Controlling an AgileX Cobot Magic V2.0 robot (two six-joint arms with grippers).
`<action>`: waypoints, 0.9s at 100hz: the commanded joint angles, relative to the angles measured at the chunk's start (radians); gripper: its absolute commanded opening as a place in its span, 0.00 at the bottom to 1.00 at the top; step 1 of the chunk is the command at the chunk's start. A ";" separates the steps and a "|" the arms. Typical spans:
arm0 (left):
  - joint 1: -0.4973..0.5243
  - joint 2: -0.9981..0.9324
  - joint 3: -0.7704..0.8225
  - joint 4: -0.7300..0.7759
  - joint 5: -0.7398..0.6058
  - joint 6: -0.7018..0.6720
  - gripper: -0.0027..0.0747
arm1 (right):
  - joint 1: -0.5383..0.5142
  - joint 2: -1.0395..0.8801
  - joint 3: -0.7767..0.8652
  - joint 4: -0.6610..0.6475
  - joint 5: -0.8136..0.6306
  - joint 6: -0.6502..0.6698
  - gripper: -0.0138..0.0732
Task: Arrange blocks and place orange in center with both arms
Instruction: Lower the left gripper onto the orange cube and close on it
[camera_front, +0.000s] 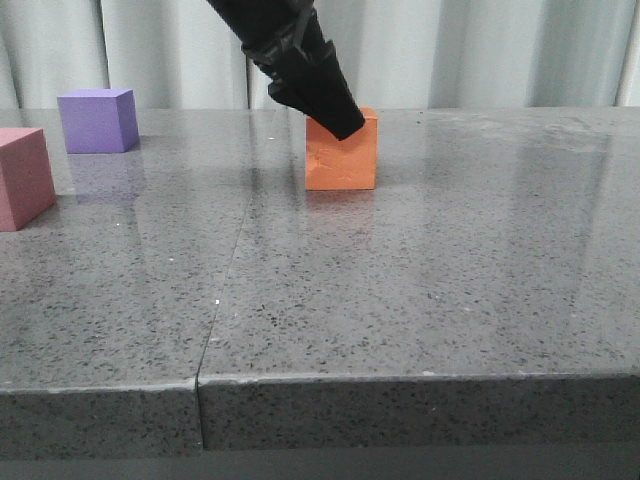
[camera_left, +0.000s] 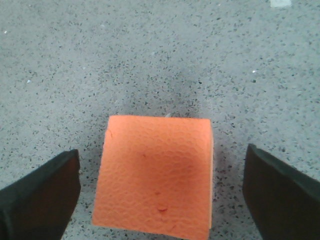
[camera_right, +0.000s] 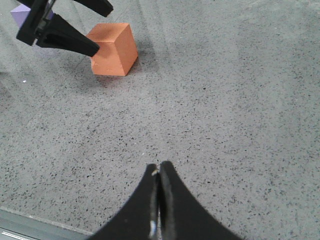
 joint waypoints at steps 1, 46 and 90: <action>-0.008 -0.047 -0.033 -0.046 -0.040 -0.001 0.84 | -0.001 0.004 -0.025 -0.021 -0.078 -0.005 0.08; -0.008 -0.008 -0.033 -0.045 0.001 -0.001 0.83 | -0.001 0.004 -0.025 -0.021 -0.078 -0.005 0.08; -0.008 -0.008 -0.033 -0.045 0.003 -0.001 0.47 | -0.001 0.004 -0.025 -0.021 -0.078 -0.005 0.08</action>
